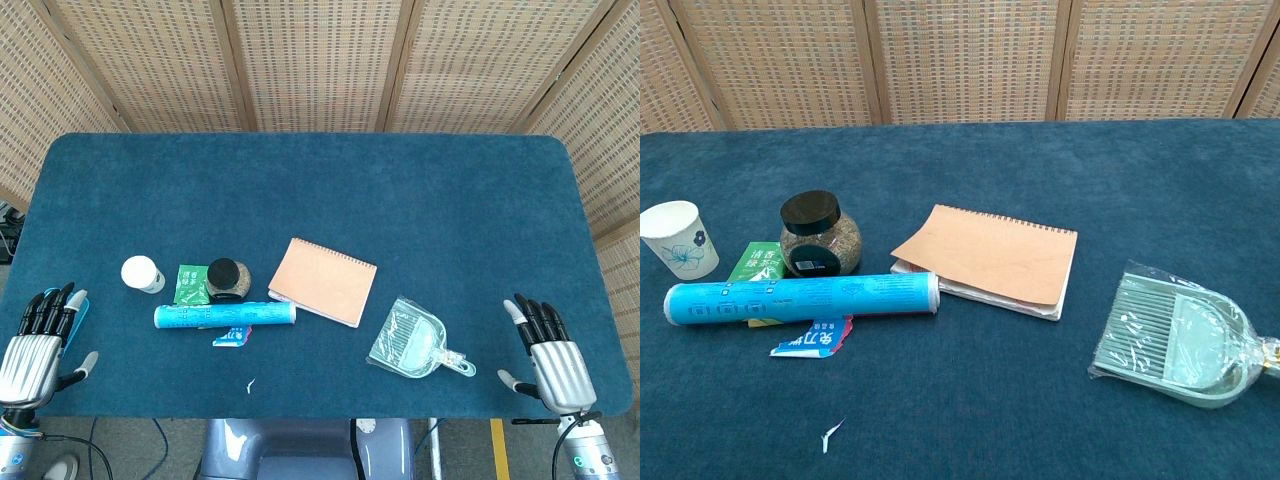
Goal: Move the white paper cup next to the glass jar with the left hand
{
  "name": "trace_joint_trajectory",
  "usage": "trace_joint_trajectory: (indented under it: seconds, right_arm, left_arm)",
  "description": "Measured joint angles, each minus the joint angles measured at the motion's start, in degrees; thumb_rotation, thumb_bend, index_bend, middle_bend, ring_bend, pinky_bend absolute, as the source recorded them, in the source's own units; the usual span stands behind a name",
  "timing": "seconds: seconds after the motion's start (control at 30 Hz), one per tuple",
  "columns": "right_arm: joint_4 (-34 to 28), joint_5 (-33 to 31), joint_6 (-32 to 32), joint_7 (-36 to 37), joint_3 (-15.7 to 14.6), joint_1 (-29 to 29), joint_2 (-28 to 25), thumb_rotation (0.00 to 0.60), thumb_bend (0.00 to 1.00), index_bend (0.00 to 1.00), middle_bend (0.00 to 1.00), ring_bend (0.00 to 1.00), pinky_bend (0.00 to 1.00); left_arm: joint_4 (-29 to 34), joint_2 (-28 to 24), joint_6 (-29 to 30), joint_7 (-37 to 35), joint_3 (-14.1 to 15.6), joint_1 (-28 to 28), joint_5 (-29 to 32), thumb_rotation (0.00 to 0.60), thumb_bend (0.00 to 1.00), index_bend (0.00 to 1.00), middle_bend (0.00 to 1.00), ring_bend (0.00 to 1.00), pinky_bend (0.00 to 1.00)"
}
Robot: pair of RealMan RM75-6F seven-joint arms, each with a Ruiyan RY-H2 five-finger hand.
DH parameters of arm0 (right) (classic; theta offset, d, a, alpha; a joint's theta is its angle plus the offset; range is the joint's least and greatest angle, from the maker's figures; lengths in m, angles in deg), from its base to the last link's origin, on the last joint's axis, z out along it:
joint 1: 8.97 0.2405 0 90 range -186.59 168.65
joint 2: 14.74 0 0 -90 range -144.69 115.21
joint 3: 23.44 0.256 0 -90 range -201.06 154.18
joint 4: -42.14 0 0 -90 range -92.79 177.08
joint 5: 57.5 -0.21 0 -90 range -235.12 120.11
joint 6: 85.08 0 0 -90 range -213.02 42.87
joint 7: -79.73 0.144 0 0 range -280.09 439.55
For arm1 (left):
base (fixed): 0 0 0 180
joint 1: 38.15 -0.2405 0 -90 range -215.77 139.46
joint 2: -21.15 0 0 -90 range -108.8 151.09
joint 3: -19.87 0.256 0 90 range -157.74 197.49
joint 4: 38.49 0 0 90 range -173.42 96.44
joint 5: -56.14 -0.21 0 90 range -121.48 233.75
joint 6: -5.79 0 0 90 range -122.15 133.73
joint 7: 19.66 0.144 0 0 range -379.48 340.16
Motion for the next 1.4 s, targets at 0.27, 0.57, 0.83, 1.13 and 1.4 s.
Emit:
trace_joint_trajectory:
  seconds: [0.27, 0.57, 0.83, 1.13, 1.4]
  right_arm:
    - [0.2, 0.2, 0.0, 0.2, -0.1, 0.0, 0.0, 0.600, 0.00, 0.00, 0.00, 0.00, 0.00]
    - [-0.1, 0.2, -0.1, 0.3, -0.1, -0.1, -0.2, 0.600, 0.00, 0.00, 0.00, 0.00, 0.00]
    - [-0.1, -0.3, 0.4, 0.5, 0.0, 0.1, -0.3, 0.600, 0.00, 0.00, 0.00, 0.00, 0.00]
    - [0.1, -0.6, 1.0, 0.1, 0.0, 0.3, 0.0, 0.600, 0.00, 0.00, 0.00, 0.00, 0.00]
    - [0.0, -0.7, 0.7, 0.6, 0.2, 0.2, -0.2, 0.600, 0.00, 0.00, 0.00, 0.00, 0.00]
  left_arm:
    - [0.0, 0.1, 0.1, 0.1, 0.1, -0.1, 0.0, 0.600, 0.28, 0.00, 0.00, 0.00, 0.00]
    - [-0.1, 0.1, 0.0, -0.5, -0.1, 0.1, -0.1, 0.600, 0.28, 0.00, 0.00, 0.00, 0.00]
    - [-0.2, 0.1, -0.8, -0.8, -0.4, 0.4, 0.9, 0.600, 0.28, 0.00, 0.00, 0.00, 0.00]
    - [0.4, -0.9, -3.5, -2.8, -2.4, 2.2, 3.8, 0.600, 0.28, 0.00, 0.00, 0.00, 0.00]
    - [-0.5, -3.8, -11.5, -3.4, -6.6, 7.9, 8.4, 0.600, 0.28, 0.00, 0.00, 0.00, 0.00]
